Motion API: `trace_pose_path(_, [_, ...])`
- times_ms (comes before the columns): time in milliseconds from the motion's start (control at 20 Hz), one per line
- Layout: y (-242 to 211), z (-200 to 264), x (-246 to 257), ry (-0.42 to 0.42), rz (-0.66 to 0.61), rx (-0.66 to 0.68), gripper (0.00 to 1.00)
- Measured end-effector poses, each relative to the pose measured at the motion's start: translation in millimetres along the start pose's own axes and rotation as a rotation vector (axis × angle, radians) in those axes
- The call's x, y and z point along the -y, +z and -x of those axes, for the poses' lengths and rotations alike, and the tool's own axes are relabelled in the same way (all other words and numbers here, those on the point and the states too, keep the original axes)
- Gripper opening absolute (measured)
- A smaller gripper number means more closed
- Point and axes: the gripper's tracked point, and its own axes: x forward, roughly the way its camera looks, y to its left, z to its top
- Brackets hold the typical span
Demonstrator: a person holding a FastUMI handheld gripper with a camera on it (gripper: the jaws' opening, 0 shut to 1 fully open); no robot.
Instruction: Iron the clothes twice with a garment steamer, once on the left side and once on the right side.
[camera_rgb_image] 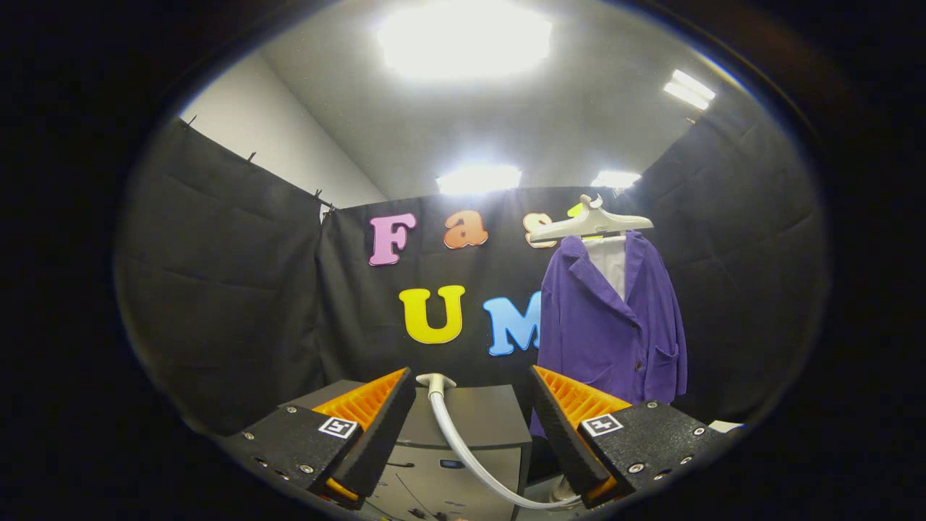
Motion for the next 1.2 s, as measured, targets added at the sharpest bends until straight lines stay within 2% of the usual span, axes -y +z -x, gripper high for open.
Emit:
trace_pose_path(250, [31, -36, -14, 0.024, 0.037, 0.008, 0.95])
trace_pose_path(500, [35, -95, -39, 0.040, 0.021, -0.048, 0.95])
trace_pose_path(800, [12, -171, -56, 0.025, 0.045, -0.126, 0.95])
trace_pose_path(1200, [-35, -269, -60, -0.001, 0.005, -0.252, 0.95])
